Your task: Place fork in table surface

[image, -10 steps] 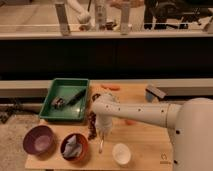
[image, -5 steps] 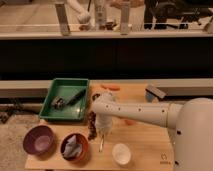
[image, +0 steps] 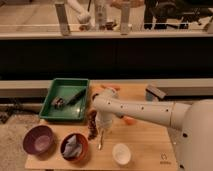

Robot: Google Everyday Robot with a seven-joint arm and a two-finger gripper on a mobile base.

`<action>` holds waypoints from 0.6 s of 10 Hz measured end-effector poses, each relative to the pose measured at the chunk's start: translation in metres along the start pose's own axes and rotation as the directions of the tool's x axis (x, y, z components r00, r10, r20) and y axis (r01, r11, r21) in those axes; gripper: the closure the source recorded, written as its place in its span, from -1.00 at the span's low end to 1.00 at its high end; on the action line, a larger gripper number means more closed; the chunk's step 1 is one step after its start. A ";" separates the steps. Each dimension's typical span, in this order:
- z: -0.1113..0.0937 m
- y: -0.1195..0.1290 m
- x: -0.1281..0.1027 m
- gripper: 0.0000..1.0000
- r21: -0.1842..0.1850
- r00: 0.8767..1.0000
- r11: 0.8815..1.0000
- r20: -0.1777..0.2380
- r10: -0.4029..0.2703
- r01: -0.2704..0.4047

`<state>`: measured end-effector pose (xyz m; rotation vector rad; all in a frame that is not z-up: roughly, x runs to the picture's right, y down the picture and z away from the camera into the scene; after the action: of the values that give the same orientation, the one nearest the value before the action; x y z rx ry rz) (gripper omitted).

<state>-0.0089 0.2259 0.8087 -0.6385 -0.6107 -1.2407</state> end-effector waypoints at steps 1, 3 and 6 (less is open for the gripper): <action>-0.003 0.001 0.001 1.00 -0.001 1.000 1.000 0.000 0.003 -0.003; -0.016 0.002 0.001 1.00 -0.001 1.000 1.000 0.003 0.006 -0.006; -0.040 0.004 0.001 1.00 -0.014 1.000 1.000 0.004 -0.001 0.001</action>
<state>-0.0019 0.1972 0.7815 -0.6528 -0.6066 -1.2463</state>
